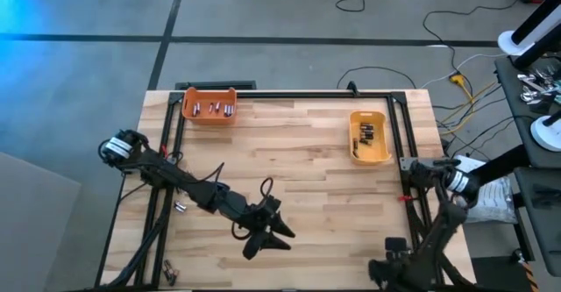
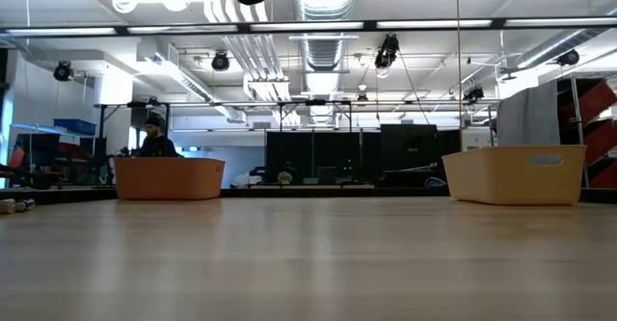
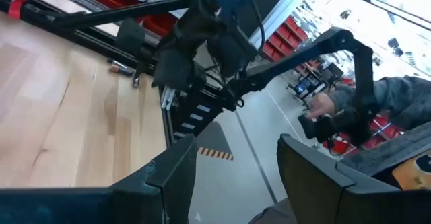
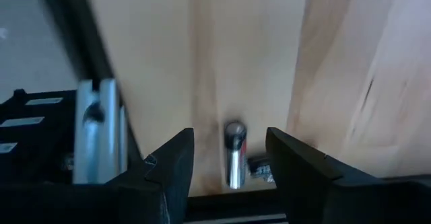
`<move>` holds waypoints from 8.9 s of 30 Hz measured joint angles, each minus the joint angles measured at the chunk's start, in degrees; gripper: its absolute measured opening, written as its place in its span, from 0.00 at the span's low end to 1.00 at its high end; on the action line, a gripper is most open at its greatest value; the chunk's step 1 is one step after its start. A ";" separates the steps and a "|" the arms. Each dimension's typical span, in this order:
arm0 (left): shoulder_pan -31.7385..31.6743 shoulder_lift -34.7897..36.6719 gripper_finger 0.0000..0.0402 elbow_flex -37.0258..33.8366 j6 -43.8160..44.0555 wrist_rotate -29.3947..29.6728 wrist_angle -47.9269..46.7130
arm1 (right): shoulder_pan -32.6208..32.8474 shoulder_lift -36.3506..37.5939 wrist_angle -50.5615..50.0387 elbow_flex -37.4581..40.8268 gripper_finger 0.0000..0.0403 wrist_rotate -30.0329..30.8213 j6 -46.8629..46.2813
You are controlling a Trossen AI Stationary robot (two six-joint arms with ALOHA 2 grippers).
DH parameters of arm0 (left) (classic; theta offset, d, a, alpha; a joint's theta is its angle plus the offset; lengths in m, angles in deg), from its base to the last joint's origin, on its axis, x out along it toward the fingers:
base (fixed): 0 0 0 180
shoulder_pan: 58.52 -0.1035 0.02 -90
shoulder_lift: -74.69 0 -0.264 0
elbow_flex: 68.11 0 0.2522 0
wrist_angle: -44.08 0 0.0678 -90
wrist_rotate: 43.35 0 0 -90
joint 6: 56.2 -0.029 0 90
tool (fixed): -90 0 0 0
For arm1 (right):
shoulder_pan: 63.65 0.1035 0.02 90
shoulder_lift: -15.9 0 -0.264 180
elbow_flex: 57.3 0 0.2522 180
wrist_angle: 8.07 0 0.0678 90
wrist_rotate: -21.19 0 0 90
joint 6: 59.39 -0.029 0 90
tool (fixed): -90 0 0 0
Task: Sort batteries
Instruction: Put the silver battery into the orange bin, then put the black battery into the yellow bin
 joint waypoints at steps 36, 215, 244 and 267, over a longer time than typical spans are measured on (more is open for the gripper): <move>1.73 0.07 0.46 -0.02 3.26 0.11 -2.36 | 4.54 0.66 8.46 9.90 0.16 2.15 -4.28; -87.25 -13.44 0.20 18.39 -10.67 4.37 -83.66 | -50.24 48.54 -8.92 -0.38 0.42 41.85 21.19; -43.19 27.55 0.41 1.07 -8.54 4.97 -75.27 | -26.74 24.45 -9.74 -0.66 0.40 30.46 -0.48; 1.29 20.02 0.41 -15.65 3.85 19.26 -32.37 | -9.45 -2.36 -12.22 2.42 0.76 -16.84 -7.13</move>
